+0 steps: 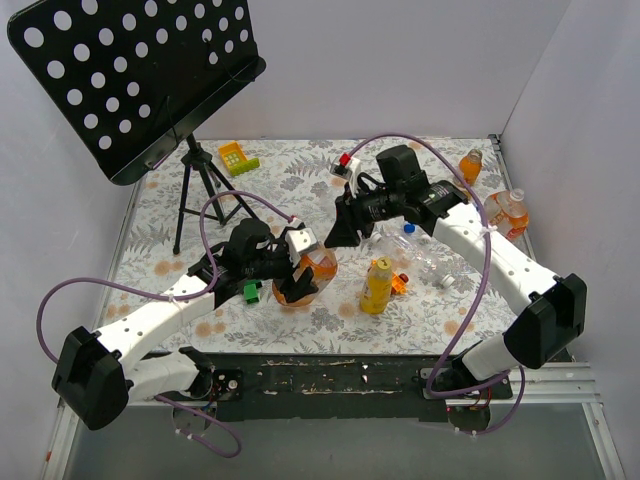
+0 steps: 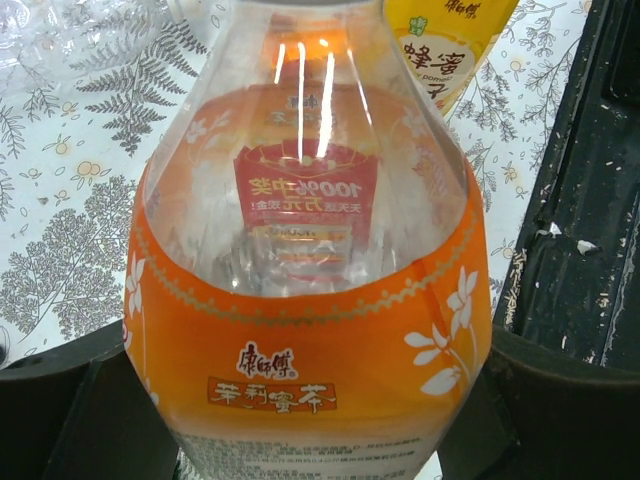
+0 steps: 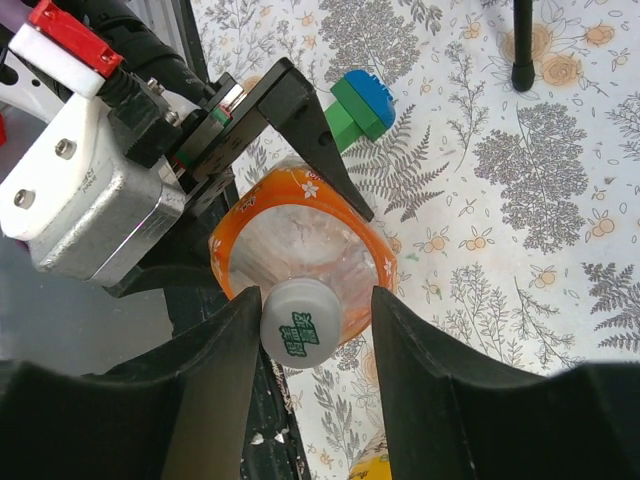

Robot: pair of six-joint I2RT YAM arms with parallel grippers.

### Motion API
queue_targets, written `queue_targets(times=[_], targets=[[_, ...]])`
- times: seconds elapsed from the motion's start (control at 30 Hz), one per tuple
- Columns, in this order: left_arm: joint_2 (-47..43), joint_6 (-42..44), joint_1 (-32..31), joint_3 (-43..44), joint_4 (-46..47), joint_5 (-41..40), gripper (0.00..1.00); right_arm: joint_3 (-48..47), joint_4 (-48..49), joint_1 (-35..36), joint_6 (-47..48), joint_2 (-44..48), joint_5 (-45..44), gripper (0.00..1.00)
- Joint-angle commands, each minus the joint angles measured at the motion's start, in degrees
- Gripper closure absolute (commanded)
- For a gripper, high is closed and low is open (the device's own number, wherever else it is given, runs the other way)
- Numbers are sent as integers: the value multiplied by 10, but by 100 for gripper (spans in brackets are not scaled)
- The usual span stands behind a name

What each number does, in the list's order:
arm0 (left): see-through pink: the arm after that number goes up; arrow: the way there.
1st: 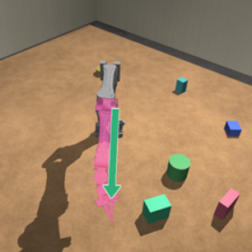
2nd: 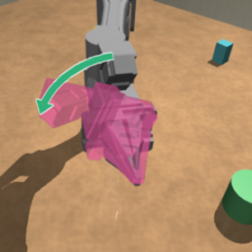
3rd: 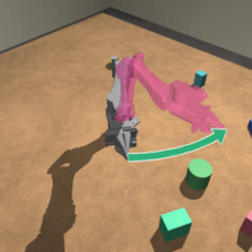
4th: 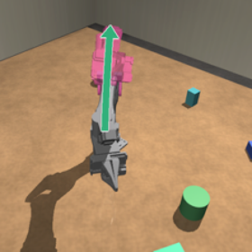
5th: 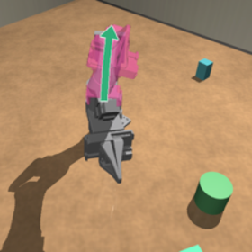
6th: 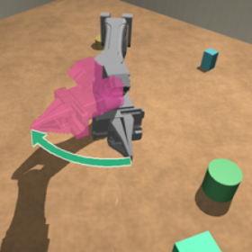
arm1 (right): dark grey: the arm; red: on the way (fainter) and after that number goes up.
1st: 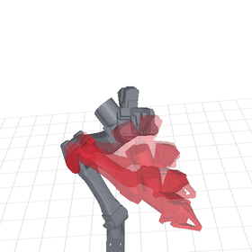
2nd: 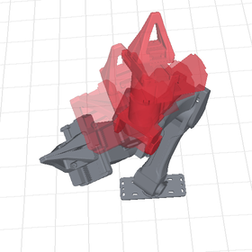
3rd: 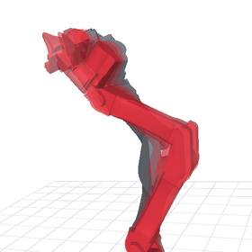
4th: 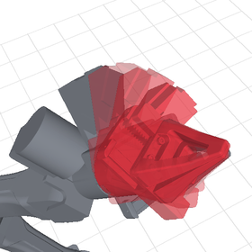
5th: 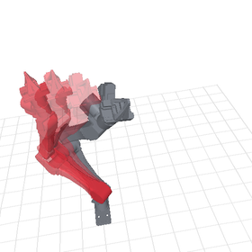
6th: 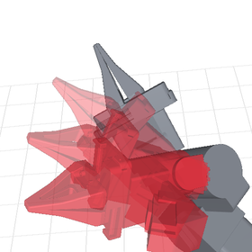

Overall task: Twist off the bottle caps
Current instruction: Unscrew the bottle cap from the plastic bottle.

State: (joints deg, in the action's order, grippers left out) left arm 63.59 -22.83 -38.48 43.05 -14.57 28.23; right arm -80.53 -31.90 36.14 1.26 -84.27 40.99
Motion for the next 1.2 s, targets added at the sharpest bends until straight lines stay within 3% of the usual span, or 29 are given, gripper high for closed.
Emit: queue_targets(times=[0.0,0.33,0.6,0.73,0.8,0.87,0.93,0.97,1.03,1.1,1.17], targets=[[-15,0,-2,29,43,-2,100,-34,-12,0,24,5,-13,47],[-20,1,-3,27,38,-9,100,-44,-43,1,52,-3,-9,53],[-22,6,-2,29,32,-12,100,-64,-91,3,136,-14,42,86],[-27,13,-2,31,24,-6,100,-97,-165,5,244,-33,102,97],[-29,22,-3,33,16,5,100,-127,-236,9,365,-45,139,99],[-32,33,-3,34,2,16,100,-157,-325,18,519,-56,154,99],[-33,46,-2,37,-12,26,100,-168,-423,25,755,-58,147,99],[-33,52,-1,37,-16,29,100,-144,-425,25,805,-46,122,99],[-36,59,-1,35,-20,29,100,-96,-371,30,857,-16,71,99],[-42,60,-1,34,-20,28,100,-67,-304,31,833,9,44,99],[-44,59,-1,32,-20,28,100,-81,-301,31,814,6,48,99]])
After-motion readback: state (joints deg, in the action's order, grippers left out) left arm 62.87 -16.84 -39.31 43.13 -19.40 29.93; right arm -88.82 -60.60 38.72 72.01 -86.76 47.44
